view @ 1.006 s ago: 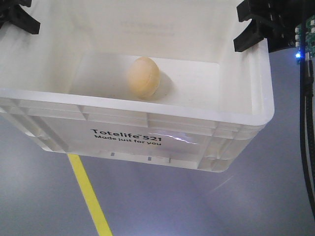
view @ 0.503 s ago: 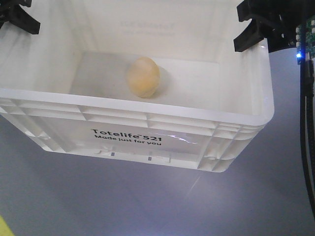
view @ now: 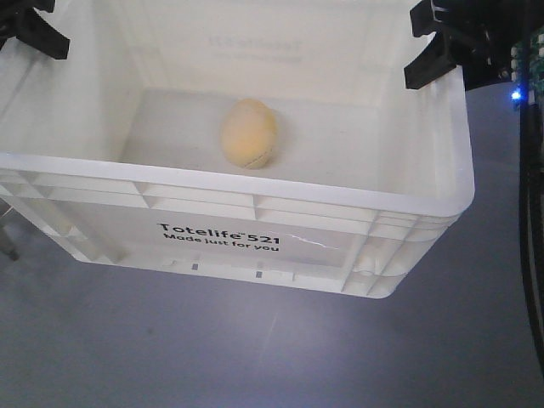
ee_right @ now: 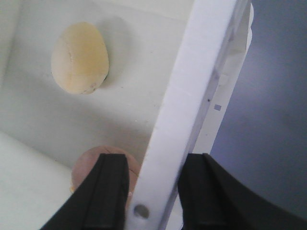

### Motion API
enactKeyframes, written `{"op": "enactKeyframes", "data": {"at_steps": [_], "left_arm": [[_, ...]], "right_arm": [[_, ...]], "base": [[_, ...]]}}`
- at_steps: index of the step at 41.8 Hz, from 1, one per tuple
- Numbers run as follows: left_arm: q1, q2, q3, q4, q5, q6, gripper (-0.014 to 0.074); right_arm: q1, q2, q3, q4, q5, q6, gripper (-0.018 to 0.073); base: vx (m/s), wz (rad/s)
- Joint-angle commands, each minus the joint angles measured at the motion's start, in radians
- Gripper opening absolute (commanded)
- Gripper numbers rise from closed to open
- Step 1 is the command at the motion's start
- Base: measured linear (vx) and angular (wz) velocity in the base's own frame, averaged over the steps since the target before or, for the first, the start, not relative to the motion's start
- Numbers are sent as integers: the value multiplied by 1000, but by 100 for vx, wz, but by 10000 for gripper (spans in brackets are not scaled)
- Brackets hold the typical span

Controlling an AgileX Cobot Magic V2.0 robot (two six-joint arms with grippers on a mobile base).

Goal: Place moving items into box and shelve
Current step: 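Hold the white tote by its rims with both grippers while turning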

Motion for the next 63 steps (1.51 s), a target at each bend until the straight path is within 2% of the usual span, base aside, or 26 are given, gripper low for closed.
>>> {"op": "enactKeyframes", "data": {"at_steps": [1, 20, 63], "left_arm": [[-22, -58, -47, -188, -49, -1, 0], [-22, -58, -47, -188, -49, -1, 0], [-22, -60, -47, -188, -49, -1, 0]], "right_arm": [[17, -46, -44, 204, -97, -41, 0], [17, -46, -44, 207, -88, -41, 0], [17, -46, -44, 210, -74, -41, 0]], "base": [[33, -50], [35, -41], [45, -23]]}}
